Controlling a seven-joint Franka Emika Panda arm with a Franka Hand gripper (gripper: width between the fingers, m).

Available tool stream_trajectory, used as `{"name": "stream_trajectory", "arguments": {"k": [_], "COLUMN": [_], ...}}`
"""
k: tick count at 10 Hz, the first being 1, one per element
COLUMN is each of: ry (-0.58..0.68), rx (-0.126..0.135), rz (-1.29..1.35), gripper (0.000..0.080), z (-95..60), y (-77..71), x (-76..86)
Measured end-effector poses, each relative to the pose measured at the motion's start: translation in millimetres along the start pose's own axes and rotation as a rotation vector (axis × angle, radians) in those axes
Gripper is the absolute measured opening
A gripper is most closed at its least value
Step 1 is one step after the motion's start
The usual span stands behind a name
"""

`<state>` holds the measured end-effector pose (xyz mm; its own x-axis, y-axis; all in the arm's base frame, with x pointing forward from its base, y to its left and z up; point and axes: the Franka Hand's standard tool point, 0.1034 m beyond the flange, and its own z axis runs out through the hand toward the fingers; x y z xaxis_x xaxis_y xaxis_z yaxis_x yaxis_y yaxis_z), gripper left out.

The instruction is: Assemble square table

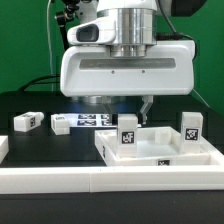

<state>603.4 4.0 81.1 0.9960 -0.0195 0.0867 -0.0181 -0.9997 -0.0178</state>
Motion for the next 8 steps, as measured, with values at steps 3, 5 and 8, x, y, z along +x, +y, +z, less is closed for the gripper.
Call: {"name": "stream_trajectory", "arguments": {"k": [3, 5, 8], "ry": [0.0, -0.001, 0.0], "rx": [0.002, 0.001, 0.001], "rz": [0.085, 0.264, 0.553], "gripper": [0.0289, 0.0289, 0.029], "z": [0.0, 0.3, 0.9], "y": [-0.2, 0.2, 0.9], "x": [0.0, -0.5, -1.4]}}
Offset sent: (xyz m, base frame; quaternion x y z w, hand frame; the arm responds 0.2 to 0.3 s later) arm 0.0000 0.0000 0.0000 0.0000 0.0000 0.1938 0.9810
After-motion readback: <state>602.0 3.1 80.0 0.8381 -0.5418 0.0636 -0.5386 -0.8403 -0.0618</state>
